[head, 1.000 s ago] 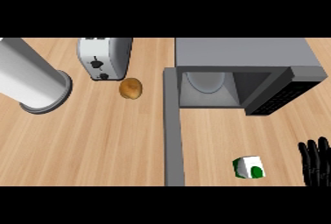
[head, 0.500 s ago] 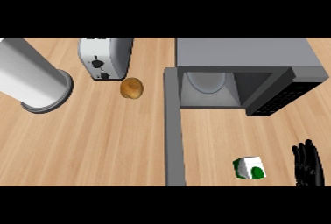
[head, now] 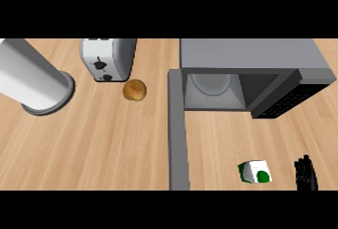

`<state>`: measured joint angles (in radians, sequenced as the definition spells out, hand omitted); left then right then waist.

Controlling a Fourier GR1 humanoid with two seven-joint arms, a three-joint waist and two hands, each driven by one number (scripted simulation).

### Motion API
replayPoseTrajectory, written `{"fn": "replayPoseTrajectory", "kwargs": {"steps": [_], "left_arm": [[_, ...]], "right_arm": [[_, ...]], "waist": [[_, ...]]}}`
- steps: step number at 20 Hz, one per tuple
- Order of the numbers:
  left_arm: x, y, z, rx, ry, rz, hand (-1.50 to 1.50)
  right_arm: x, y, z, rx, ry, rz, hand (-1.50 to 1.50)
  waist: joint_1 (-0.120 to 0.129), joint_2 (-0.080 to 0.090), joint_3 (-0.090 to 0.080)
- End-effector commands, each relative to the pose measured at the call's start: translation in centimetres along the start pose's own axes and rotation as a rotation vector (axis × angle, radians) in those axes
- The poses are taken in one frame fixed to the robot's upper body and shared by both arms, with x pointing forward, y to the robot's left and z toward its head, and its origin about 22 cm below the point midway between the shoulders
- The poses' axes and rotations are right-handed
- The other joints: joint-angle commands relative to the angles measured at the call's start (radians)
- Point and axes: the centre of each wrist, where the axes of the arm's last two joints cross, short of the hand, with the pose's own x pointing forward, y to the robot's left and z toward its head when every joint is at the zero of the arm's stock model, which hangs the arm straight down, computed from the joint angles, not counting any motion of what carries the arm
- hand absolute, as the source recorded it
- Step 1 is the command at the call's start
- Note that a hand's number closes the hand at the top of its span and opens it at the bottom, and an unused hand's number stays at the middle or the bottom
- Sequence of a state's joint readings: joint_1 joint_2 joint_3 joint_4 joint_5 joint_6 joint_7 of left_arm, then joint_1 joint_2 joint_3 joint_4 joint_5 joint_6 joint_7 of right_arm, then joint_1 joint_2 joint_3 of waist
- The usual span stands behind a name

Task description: Pick up the milk, place it into the microwave and close the microwave

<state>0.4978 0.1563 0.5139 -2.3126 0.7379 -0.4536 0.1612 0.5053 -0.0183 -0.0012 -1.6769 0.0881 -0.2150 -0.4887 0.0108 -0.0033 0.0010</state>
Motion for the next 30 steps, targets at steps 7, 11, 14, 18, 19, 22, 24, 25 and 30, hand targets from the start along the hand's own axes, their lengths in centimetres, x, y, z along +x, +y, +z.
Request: {"fn": "replayPoseTrajectory", "kwargs": {"steps": [7,11,14,18,19,22,24,25,30], "left_arm": [[1.3,-0.1,0.9,-0.042,-0.060,0.028,-1.50],[1.8,-0.8,1.7,-0.019,-0.061,0.019,-1.50],[2.5,-0.1,0.8,-0.039,-0.072,0.039,-1.50],[2.8,0.6,2.3,-0.042,-0.068,0.041,-1.50],[2.7,1.8,1.3,-0.035,-0.064,0.035,-1.50],[3.0,1.2,1.6,-0.046,-0.054,0.028,-1.50],[1.9,1.2,2.1,-0.041,-0.057,0.035,-1.50],[3.3,0.9,2.5,-0.070,-0.049,0.037,-1.50],[2.4,1.3,1.8,-0.060,-0.049,0.049,-1.50]], "right_arm": [[-7.9,0.5,-0.1,0.045,0.032,0.093,-1.50],[-10.5,0.1,1.7,0.064,0.032,0.089,-1.50],[-11.5,1.1,-0.5,0.063,0.028,0.067,-1.50],[-13.2,1.0,-0.4,0.050,0.006,0.042,-1.50],[-12.9,1.3,-1.8,0.057,0.029,0.030,-1.50],[-12.7,1.0,-2.1,0.066,-0.008,-0.033,-1.50],[-13.3,3.1,-1.1,0.071,0.001,-0.061,-1.50],[-13.7,0.7,-1.1,0.053,0.019,-0.068,-1.50],[-13.2,2.4,-2.4,0.139,-0.011,-0.101,1.50]], "waist": [[0.000,0.002,0.000],[-0.001,0.002,0.000],[-0.002,0.003,0.000],[0.003,0.002,0.001],[-0.001,0.003,0.000],[-0.001,0.003,0.000],[0.004,0.004,0.001],[0.014,0.002,0.002],[0.009,0.005,0.002]]}}
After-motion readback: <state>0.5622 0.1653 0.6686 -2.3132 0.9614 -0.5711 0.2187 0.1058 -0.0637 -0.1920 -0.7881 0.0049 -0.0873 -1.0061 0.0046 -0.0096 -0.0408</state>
